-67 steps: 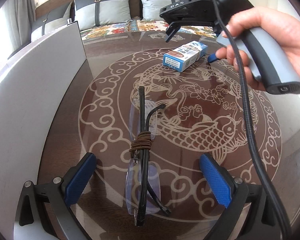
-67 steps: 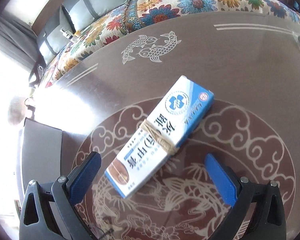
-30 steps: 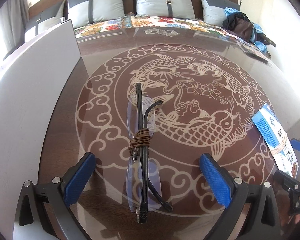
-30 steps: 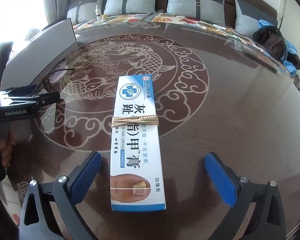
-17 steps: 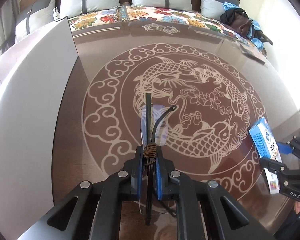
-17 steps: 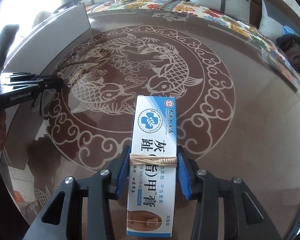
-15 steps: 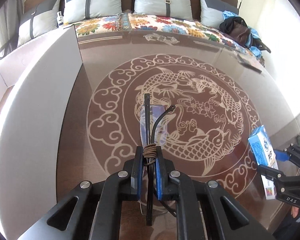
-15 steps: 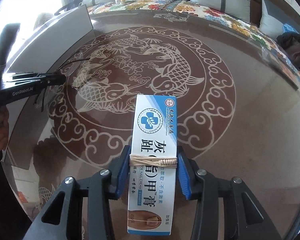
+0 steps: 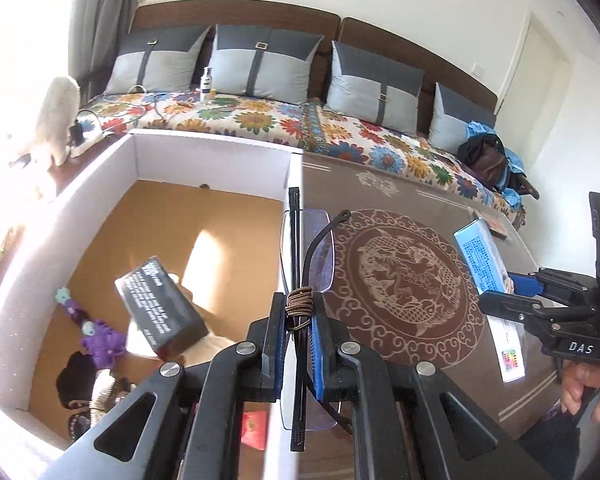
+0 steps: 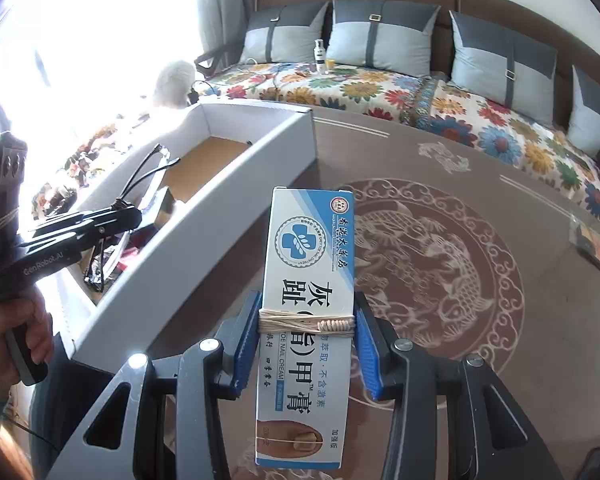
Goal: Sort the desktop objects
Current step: 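Carry glasses and cream box over the white bin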
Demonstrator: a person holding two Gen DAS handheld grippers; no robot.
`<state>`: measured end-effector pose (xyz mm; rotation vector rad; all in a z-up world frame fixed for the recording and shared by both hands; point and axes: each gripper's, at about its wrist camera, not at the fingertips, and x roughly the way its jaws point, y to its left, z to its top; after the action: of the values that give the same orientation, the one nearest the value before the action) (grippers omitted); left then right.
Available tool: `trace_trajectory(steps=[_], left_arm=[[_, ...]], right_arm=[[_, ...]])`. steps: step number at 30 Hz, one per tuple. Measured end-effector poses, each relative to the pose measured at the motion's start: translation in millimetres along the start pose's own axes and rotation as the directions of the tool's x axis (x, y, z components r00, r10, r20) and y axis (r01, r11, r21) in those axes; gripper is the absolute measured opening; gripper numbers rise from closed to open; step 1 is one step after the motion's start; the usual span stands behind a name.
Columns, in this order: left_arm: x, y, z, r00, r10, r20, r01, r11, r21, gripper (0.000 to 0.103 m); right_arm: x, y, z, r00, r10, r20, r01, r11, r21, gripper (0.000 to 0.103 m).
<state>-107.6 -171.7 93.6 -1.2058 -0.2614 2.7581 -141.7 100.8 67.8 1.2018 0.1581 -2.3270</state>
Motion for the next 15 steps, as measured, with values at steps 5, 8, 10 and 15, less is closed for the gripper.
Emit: trace_trajectory(steps=[5, 8, 10, 15], left_arm=[[7.5, 94.1, -14.9, 0.984, 0.145, -0.1, -0.156, 0.981, -0.119, 0.01], [20.1, 122.2, -30.7, 0.971, 0.168, -0.172, -0.195, 0.969, -0.154, 0.011], [25.2, 130.4, -39.6, 0.961, 0.186, -0.202, -0.221, 0.961, -0.166, 0.013], [9.2, 141.4, -57.2, 0.959, 0.224, -0.176, -0.256, 0.949, -0.186, 0.072]], right_arm=[[24.4, 115.2, 51.8, 0.981, 0.193, 0.015, -0.191, 0.978, -0.082, 0.044], [55.0, 173.4, 62.4, 0.964, 0.265, -0.01, -0.265, 0.957, -0.117, 0.044], [85.1, 199.7, 61.3, 0.959, 0.277, -0.061, -0.282, 0.953, -0.113, 0.045], [141.7, 223.0, 37.6, 0.966, 0.185, -0.18, -0.201, 0.976, -0.079, 0.066]])
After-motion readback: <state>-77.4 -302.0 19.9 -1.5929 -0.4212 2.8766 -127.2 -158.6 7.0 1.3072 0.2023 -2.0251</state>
